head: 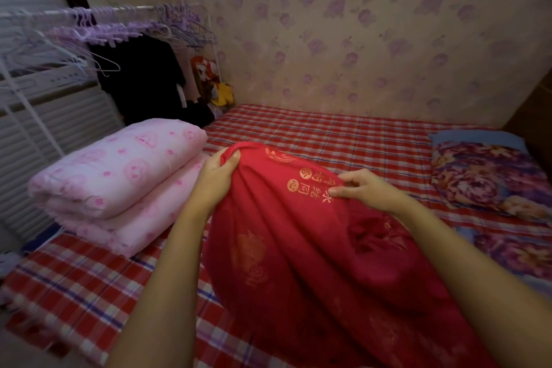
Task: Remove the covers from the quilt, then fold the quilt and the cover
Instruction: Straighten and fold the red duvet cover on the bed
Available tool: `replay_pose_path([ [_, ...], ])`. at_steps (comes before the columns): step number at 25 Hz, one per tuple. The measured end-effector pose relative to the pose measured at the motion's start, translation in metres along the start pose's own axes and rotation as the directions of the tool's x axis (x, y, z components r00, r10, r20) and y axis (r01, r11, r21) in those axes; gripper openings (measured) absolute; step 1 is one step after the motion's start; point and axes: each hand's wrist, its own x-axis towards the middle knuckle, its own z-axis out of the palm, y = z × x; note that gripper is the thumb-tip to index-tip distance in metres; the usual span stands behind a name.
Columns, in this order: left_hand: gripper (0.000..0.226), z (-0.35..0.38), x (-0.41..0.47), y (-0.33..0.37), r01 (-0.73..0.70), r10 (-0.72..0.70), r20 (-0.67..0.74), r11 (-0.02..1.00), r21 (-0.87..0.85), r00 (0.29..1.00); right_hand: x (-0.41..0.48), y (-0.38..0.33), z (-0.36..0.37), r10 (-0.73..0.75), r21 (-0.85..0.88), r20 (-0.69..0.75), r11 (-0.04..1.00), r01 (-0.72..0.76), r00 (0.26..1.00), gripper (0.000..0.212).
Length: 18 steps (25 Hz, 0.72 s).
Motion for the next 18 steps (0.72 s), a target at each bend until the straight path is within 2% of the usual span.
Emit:
replay_pose_path([
  [1, 0.026, -0.005, 0.001, -0.009, 0.056, -0.063, 0.031, 0.984, 0.17, 0.998, -0.003, -0.002, 0.0, -0.017, 0.026, -0.038, 0.999, 0.018, 0.999, 0.006],
  [2, 0.033, -0.008, -0.001, -0.016, 0.086, -0.121, 0.086, 0.94, 0.33, 0.989, -0.007, -0.008, 0.003, -0.059, -0.04, -0.063, 0.998, 0.056, 0.996, 0.008],
  [3, 0.042, -0.007, -0.004, -0.019, 0.07, -0.153, 0.171, 0.907, 0.415, 0.973, -0.008, -0.012, 0.007, -0.125, -0.183, -0.07, 0.977, 0.111, 0.99, 0.01],
  [5, 0.056, 0.007, -0.011, -0.016, -0.019, -0.136, 0.419, 0.938, 0.345, 0.898, -0.009, -0.021, 0.028, -0.305, -0.508, -0.012, 0.822, 0.257, 0.952, 0.013],
  [6, 0.053, 0.021, -0.015, -0.013, -0.02, -0.124, 0.538, 0.967, 0.253, 0.834, -0.009, -0.024, 0.042, -0.375, -0.607, 0.025, 0.731, 0.312, 0.927, 0.014],
  [7, 0.041, 0.036, -0.022, -0.012, -0.01, -0.106, 0.619, 0.983, 0.181, 0.779, -0.007, -0.022, 0.055, -0.418, -0.663, 0.036, 0.67, 0.335, 0.908, 0.018],
  [8, 0.023, 0.05, -0.028, -0.014, -0.021, -0.092, 0.626, 0.985, 0.171, 0.775, -0.006, -0.016, 0.065, -0.435, -0.683, 0.016, 0.653, 0.328, 0.9, 0.021],
  [9, 0.011, 0.061, -0.032, -0.019, -0.049, -0.08, 0.592, 0.979, 0.198, 0.802, -0.007, -0.008, 0.07, -0.417, -0.649, -0.027, 0.698, 0.302, 0.909, 0.021],
  [10, 0.014, 0.068, -0.034, -0.028, -0.084, -0.067, 0.54, 0.965, 0.25, 0.839, -0.009, 0.003, 0.071, -0.339, -0.541, -0.068, 0.803, 0.251, 0.938, 0.02],
  [11, 0.024, 0.07, -0.037, -0.038, -0.104, -0.053, 0.485, 0.951, 0.291, 0.873, -0.013, 0.014, 0.069, -0.231, -0.354, -0.095, 0.917, 0.184, 0.968, 0.022],
  [12, 0.03, 0.07, -0.041, -0.044, -0.101, -0.041, 0.445, 0.951, 0.292, 0.895, -0.016, 0.028, 0.067, -0.117, -0.171, -0.087, 0.98, 0.101, 0.989, 0.023],
  [13, 0.032, 0.069, -0.045, -0.05, -0.089, -0.029, 0.421, 0.962, 0.258, 0.907, -0.02, 0.042, 0.066, -0.042, -0.057, -0.048, 0.998, 0.039, 0.998, 0.023],
  [16, 0.035, 0.065, -0.054, -0.053, 0.021, -0.045, 0.37, 0.997, 0.069, 0.928, -0.031, 0.068, 0.077, 0.061, -0.156, 0.116, 0.987, -0.043, 0.991, 0.02],
  [18, 0.039, 0.065, -0.057, -0.051, 0.147, -0.121, 0.309, 0.987, -0.063, 0.943, -0.038, 0.072, 0.091, 0.091, -0.063, 0.187, 0.995, -0.08, 0.978, 0.015],
])
